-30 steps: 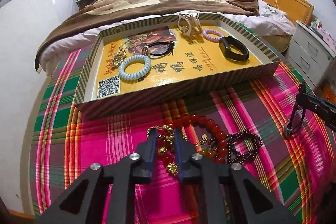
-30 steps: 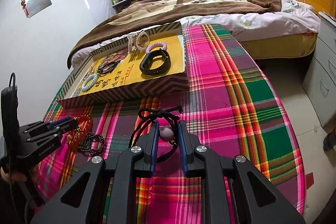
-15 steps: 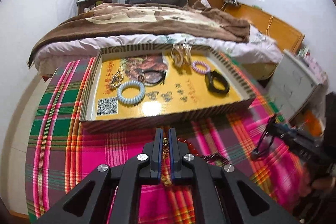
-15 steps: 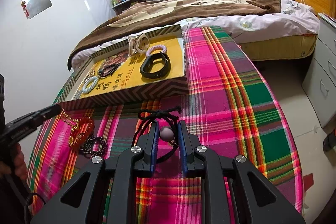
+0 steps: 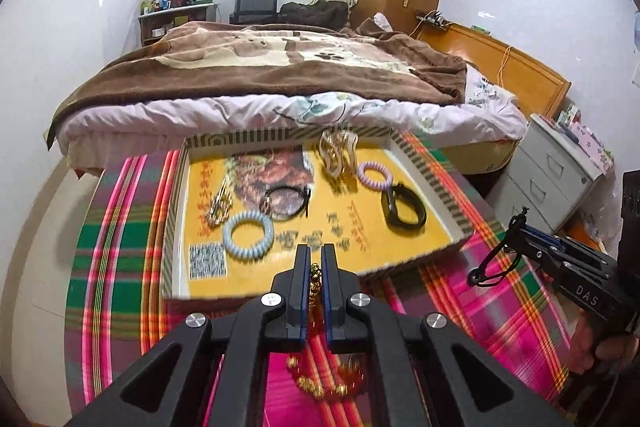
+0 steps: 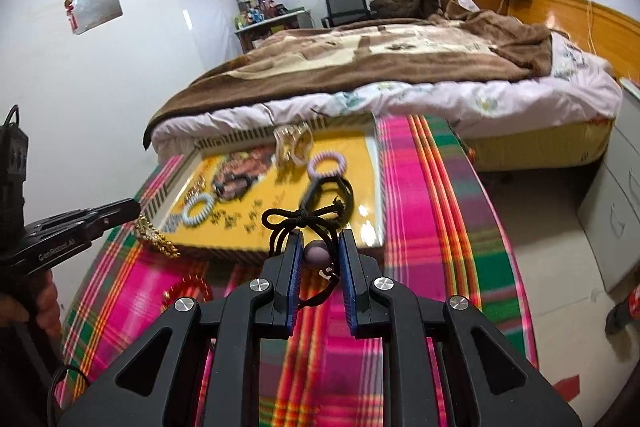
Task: Organize jewelry
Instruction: 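Carry the black cord with the right gripper while the left carries the gold chain to the box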
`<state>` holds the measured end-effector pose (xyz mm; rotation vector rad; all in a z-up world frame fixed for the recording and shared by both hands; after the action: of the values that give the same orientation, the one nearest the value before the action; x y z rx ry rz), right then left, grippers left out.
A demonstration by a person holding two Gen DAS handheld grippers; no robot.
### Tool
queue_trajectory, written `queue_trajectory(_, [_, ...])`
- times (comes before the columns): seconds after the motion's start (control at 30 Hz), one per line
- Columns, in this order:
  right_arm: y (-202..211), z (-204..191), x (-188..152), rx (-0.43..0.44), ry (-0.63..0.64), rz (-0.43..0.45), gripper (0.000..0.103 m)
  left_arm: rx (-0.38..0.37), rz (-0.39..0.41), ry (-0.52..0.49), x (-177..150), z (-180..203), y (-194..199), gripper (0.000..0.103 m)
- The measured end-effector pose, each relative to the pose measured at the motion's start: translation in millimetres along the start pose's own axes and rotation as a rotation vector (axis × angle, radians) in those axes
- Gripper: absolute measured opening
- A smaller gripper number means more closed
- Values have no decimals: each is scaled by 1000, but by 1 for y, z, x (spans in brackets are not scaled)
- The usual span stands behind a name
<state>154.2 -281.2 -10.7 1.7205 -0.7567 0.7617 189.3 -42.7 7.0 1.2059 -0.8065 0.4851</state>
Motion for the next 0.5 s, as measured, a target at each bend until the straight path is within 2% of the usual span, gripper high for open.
queue_trajectory(0.2, [-26, -16, 22, 45, 5, -14, 18, -13, 27, 15, 35, -12, -14, 5])
queue_trajectory(0.5, [-81, -38, 28, 100, 2, -87, 18, -8, 32, 26, 74, -34, -56, 5])
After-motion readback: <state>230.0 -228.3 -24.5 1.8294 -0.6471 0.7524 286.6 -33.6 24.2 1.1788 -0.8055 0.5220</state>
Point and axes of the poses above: each gripper's, at about its wrist camera, not at the fingertips, and y roughly against the way its jaws point, z to its right, x to its top, the point moved 3 cm from there along -y, roughly the way its jaws point, and after that the axes turned 5 degrees about z, right-handed, at the moved point
